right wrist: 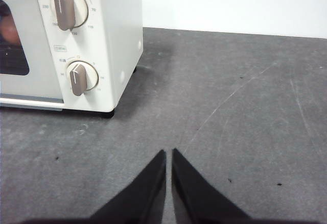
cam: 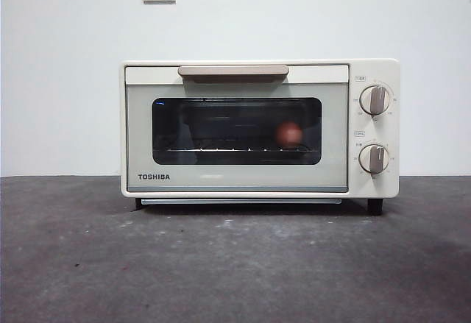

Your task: Eggoven

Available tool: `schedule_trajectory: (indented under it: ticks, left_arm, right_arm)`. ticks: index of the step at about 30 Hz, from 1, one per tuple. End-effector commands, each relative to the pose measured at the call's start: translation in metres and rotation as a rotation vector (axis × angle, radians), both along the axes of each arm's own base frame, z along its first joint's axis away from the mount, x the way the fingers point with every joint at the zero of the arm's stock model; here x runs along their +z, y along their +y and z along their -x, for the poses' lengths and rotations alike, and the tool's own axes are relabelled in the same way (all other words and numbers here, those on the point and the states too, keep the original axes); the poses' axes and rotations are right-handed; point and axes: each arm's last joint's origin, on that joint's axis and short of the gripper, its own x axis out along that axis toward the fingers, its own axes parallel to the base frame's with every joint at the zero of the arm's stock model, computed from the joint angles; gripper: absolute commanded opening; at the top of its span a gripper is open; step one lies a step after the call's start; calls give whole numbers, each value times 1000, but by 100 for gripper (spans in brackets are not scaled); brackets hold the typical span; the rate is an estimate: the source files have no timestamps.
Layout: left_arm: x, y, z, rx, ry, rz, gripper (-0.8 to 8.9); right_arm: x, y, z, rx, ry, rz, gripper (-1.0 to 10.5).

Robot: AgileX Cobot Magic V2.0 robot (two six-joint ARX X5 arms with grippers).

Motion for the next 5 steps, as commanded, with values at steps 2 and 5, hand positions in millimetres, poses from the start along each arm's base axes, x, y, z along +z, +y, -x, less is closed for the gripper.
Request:
schedule_trajectory:
  ticks: [2,5]
  left_arm:
    - [-7,0,-1,2,35,6,7]
    - [-7,0,-1,2,35,6,7]
  right_arm:
    - [0,0,0,1,-7,4,4]
    - [0,0,0,1,-7,4,4]
